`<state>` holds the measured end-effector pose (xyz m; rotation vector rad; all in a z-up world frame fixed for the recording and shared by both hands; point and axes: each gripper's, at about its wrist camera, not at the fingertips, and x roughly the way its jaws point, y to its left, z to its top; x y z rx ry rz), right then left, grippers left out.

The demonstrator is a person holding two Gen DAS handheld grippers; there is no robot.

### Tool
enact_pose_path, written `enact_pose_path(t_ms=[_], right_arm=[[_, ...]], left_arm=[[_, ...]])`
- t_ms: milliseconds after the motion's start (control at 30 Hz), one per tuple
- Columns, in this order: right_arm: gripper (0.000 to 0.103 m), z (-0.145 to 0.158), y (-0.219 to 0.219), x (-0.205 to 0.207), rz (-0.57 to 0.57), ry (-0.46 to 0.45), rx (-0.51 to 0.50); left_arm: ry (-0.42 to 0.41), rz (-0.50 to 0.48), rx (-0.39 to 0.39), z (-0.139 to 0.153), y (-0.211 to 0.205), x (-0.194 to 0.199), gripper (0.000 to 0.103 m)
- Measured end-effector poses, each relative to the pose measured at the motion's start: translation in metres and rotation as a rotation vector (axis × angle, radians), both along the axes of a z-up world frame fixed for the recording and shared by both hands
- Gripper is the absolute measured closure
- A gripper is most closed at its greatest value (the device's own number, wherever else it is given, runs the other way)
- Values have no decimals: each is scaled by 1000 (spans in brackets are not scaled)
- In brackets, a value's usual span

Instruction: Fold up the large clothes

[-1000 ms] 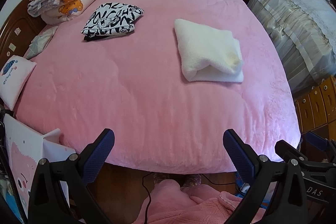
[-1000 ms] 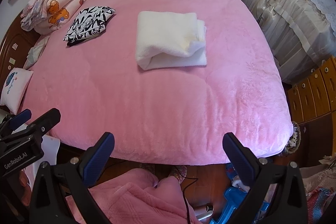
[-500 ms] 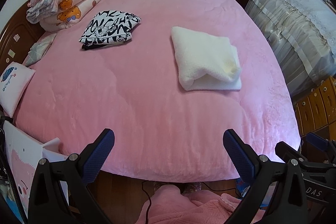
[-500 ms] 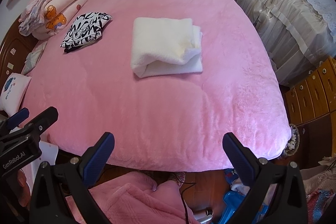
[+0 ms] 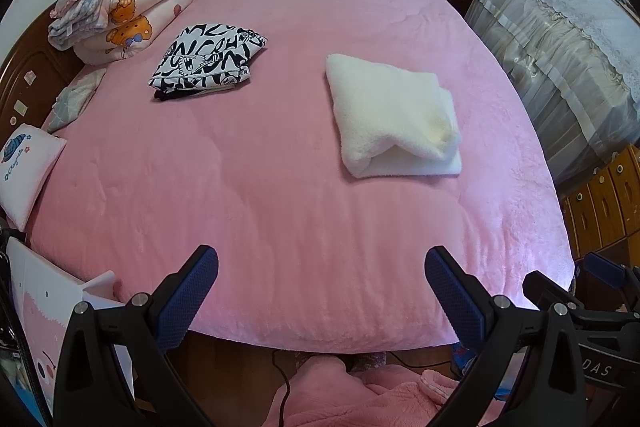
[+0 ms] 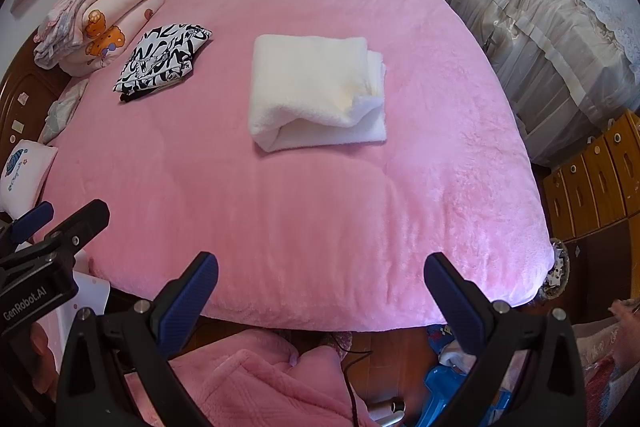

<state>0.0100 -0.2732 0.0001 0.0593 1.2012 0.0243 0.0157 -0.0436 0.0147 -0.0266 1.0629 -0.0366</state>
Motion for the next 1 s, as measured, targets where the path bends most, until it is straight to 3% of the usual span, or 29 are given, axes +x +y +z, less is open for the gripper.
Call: enact_pose_path(t_ms=[1000], right_arm=[[0,-4,12,28,-39,22,-25]], left_arm=[[8,-30,-7,-1,13,35,1]])
